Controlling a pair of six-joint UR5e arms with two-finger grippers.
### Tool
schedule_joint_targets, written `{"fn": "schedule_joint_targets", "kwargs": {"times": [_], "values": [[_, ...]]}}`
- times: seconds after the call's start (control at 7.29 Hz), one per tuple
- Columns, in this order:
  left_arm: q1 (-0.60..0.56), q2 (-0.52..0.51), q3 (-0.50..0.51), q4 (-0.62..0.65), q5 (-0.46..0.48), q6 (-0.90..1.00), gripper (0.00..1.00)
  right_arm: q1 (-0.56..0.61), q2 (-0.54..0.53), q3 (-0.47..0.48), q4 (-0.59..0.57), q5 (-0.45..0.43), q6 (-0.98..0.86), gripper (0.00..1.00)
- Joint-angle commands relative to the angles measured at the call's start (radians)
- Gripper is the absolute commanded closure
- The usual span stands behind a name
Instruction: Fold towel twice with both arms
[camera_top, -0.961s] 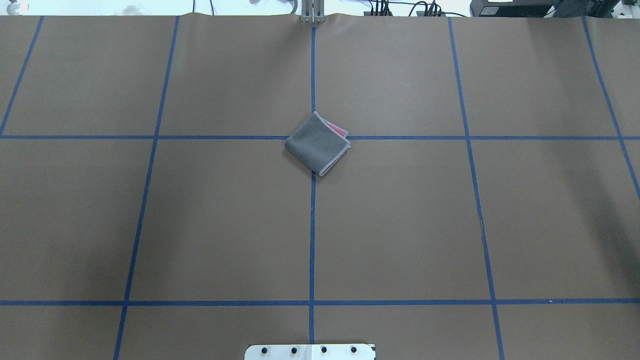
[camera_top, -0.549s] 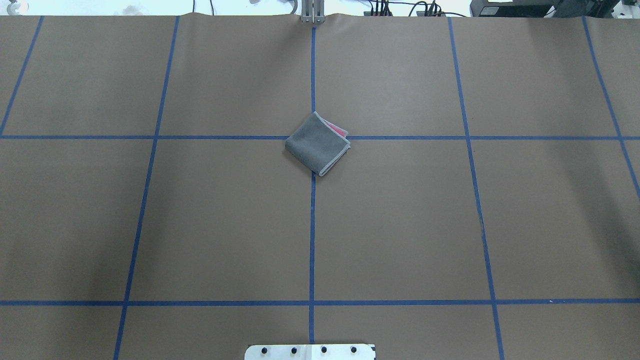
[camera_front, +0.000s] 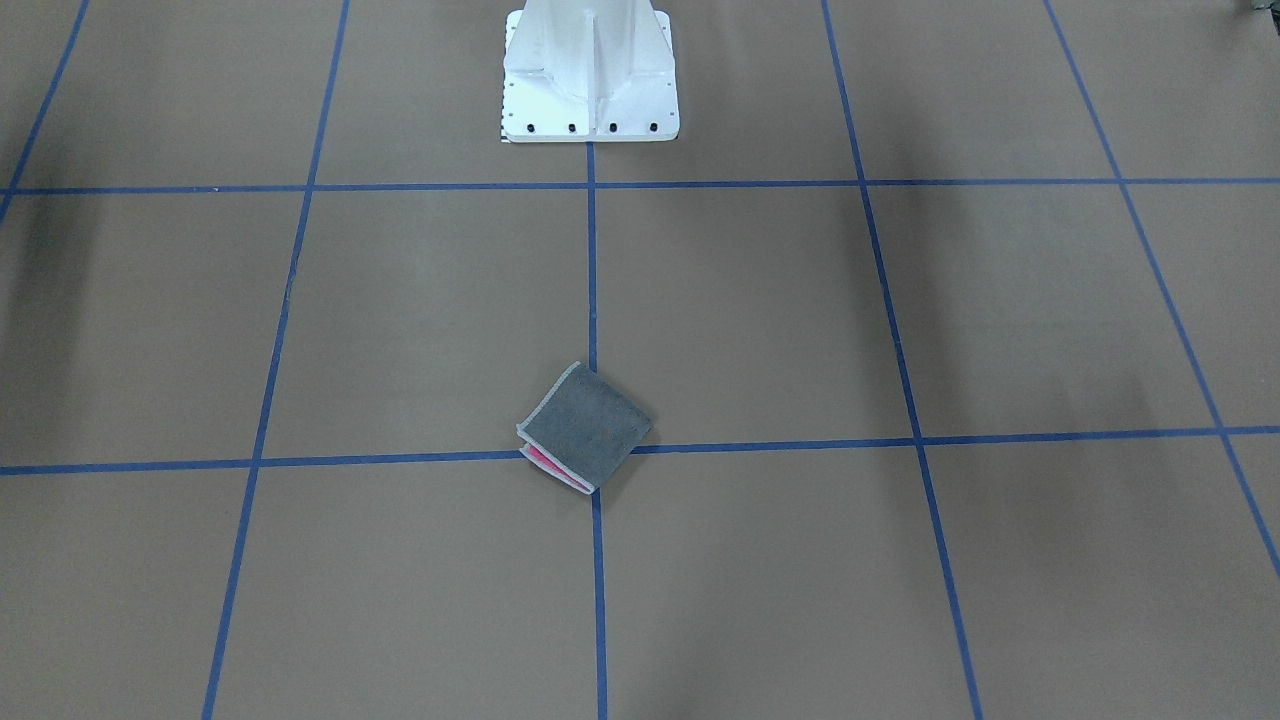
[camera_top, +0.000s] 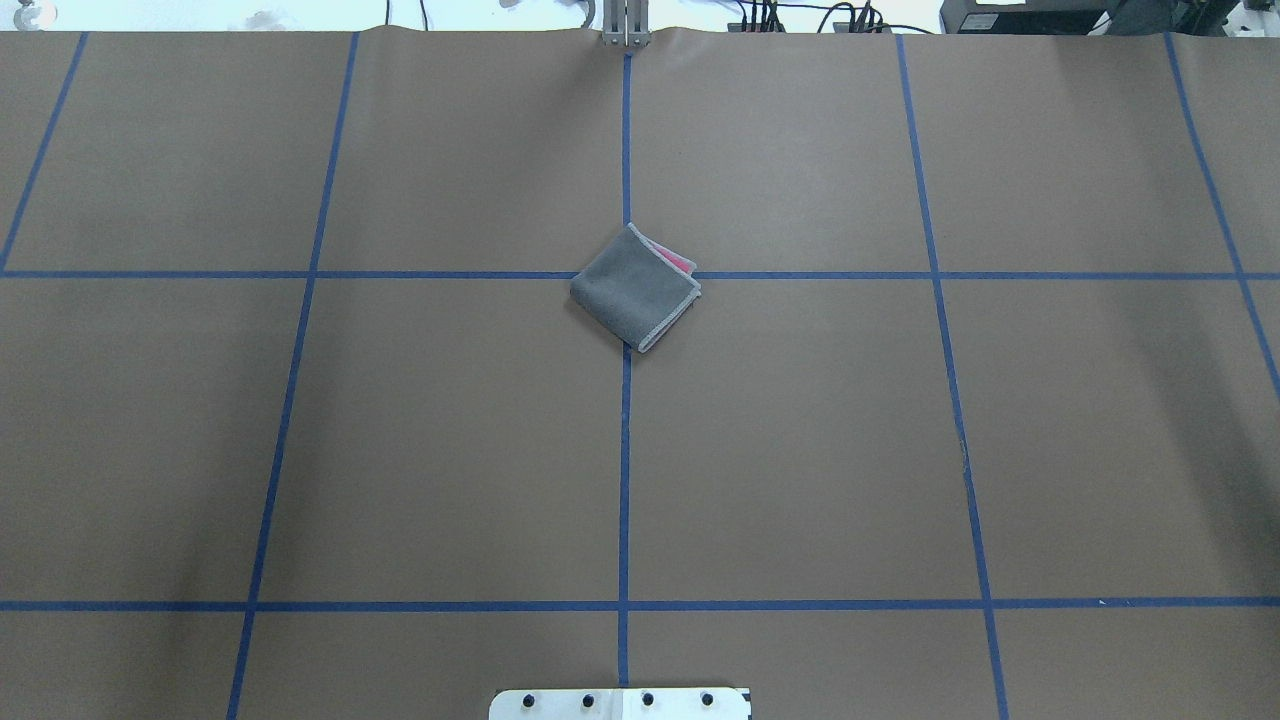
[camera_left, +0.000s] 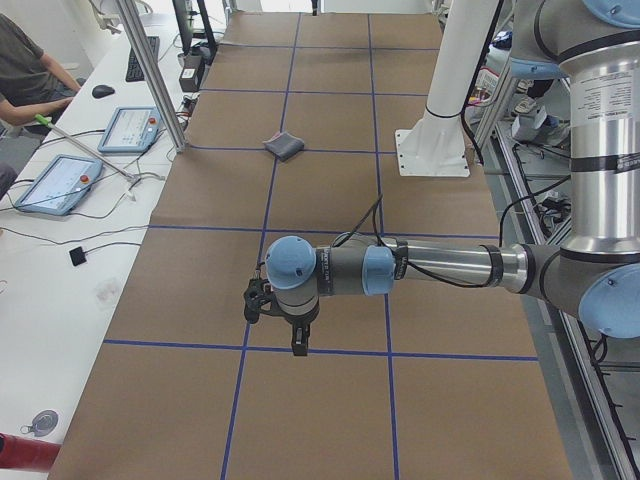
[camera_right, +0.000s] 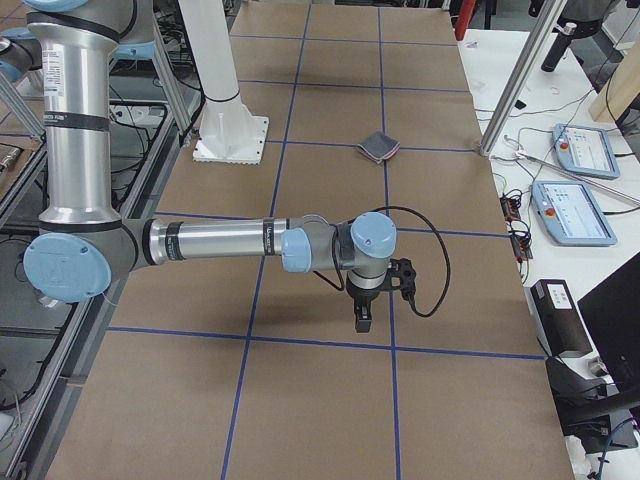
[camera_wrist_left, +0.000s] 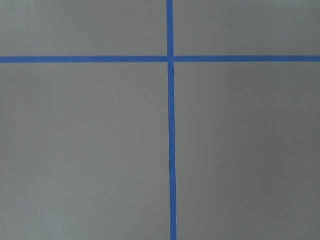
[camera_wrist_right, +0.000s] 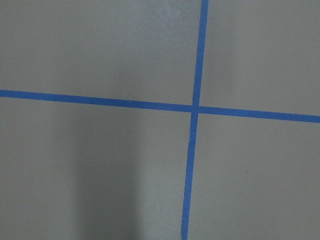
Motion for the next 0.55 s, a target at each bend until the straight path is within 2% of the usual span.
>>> {"fn": "schedule_joint_targets", "kwargs": {"times": [0.0,0.41], "values": [[-0.001,0.005,-0.009,-0.001,0.001,-0.023,0.0,0.001,0.002,0.002,-0.001,0.0,-0.003,0.0],[0.003,-0.017,-0.001,-0.002,0.008,-0.04,0.0,0.0,0.006,-0.01,-0.003,-0.003,-0.003,0.0]]}}
